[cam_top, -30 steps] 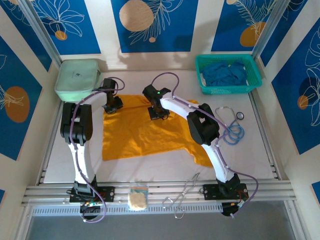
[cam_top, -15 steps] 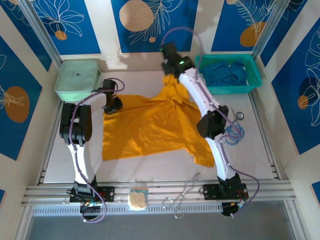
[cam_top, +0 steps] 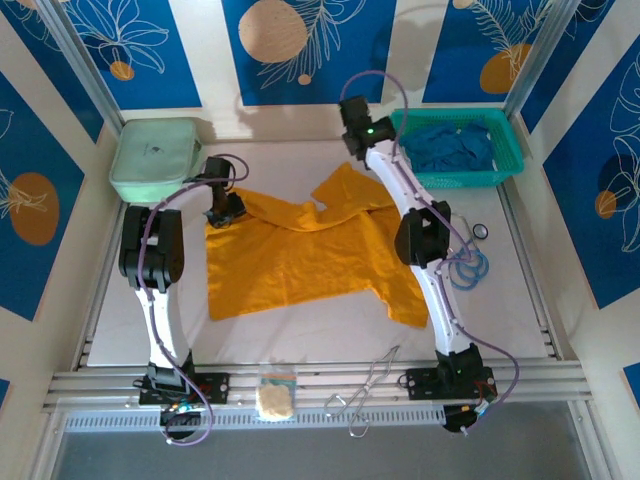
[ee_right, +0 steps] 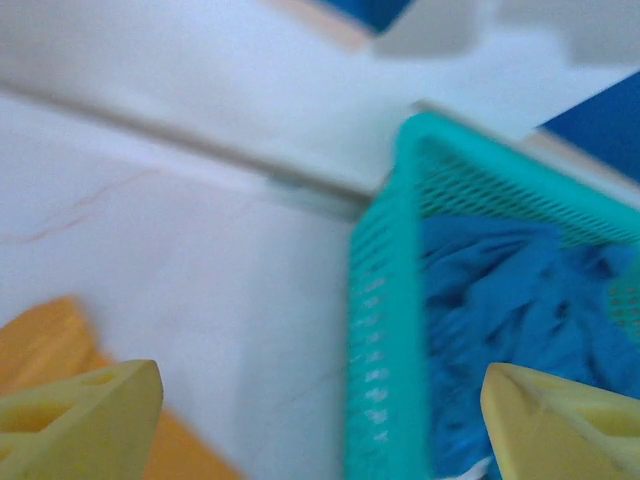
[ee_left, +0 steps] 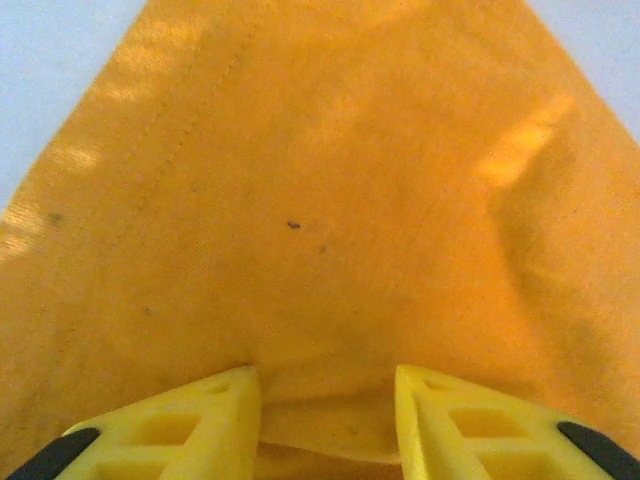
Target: Fold and stack the t-shirts
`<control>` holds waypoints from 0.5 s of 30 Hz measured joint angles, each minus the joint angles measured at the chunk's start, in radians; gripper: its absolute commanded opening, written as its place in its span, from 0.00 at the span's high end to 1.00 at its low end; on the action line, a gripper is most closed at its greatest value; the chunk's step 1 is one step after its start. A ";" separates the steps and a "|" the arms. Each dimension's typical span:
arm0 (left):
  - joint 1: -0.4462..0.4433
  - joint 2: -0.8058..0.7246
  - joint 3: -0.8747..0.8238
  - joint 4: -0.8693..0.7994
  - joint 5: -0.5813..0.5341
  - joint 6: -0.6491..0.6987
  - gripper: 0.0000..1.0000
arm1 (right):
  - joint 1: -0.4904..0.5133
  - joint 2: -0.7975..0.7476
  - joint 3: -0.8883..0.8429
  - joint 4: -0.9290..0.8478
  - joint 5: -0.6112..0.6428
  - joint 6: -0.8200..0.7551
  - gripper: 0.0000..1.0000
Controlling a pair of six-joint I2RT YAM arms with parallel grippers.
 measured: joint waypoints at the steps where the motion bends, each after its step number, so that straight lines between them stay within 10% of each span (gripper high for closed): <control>1: 0.000 0.000 0.014 -0.011 -0.007 0.005 0.59 | 0.021 -0.032 -0.071 -0.003 -0.006 0.019 0.19; 15: -0.010 -0.134 0.013 -0.103 -0.052 0.088 0.35 | 0.077 -0.449 -0.562 -0.094 -0.243 0.347 0.49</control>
